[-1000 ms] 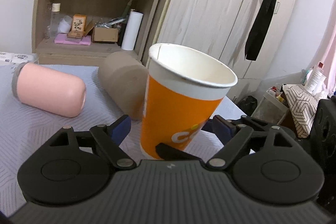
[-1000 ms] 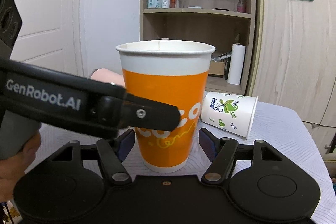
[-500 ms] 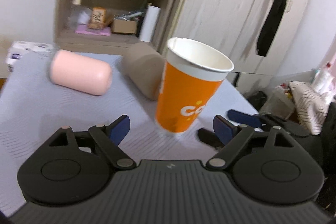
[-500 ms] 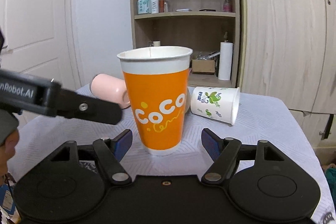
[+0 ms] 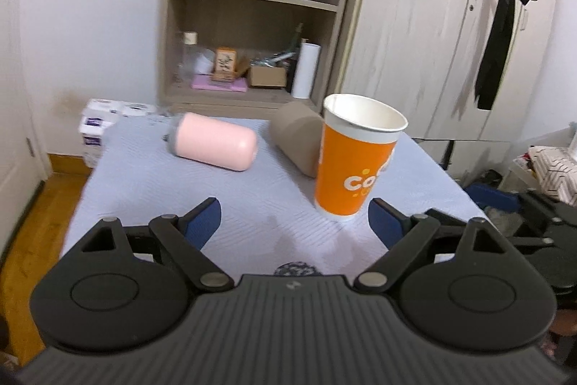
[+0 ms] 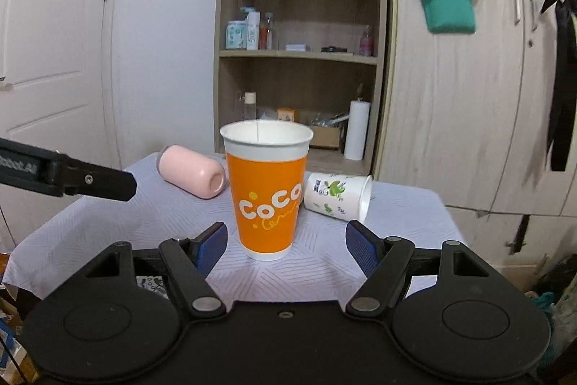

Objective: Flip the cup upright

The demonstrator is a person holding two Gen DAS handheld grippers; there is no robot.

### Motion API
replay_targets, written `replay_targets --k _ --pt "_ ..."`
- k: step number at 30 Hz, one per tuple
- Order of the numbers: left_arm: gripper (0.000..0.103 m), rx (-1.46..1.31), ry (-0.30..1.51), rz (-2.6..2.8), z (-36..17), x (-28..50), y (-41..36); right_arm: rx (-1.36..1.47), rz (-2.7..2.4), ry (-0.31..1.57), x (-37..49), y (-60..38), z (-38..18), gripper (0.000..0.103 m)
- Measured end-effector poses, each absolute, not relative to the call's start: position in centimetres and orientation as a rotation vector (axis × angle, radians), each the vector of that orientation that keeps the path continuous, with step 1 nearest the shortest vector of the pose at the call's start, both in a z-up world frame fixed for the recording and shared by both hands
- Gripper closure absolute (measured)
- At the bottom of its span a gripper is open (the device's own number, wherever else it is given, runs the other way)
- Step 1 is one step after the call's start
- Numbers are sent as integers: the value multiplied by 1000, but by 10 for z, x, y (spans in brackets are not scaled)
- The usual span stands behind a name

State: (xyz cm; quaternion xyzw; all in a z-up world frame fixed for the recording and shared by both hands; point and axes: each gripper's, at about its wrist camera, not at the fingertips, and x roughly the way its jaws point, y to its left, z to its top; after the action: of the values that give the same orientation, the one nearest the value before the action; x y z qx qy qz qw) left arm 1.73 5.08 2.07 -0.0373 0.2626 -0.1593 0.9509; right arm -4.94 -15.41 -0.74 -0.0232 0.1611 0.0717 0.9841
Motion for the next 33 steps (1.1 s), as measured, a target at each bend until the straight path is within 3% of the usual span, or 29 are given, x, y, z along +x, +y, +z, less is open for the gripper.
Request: replay_targets --k 8,12,14,20,33 --pt "9 -39 549 -287 22 -2 50 -6 81 301 -74 -159 8 19" --pt "3 -45 548 -282 23 -8 50 3 55 281 -82 -160 13 8" --pt "0 -38 551 -266 24 -10 49 -17 65 276 -85 -159 13 7" --pt "0 -34 563 -243 24 -14 49 -5 38 296 -85 -158 11 0" --pt "0 -27 572 -153 23 -19 51 44 -36 361 -84 -160 9 0"
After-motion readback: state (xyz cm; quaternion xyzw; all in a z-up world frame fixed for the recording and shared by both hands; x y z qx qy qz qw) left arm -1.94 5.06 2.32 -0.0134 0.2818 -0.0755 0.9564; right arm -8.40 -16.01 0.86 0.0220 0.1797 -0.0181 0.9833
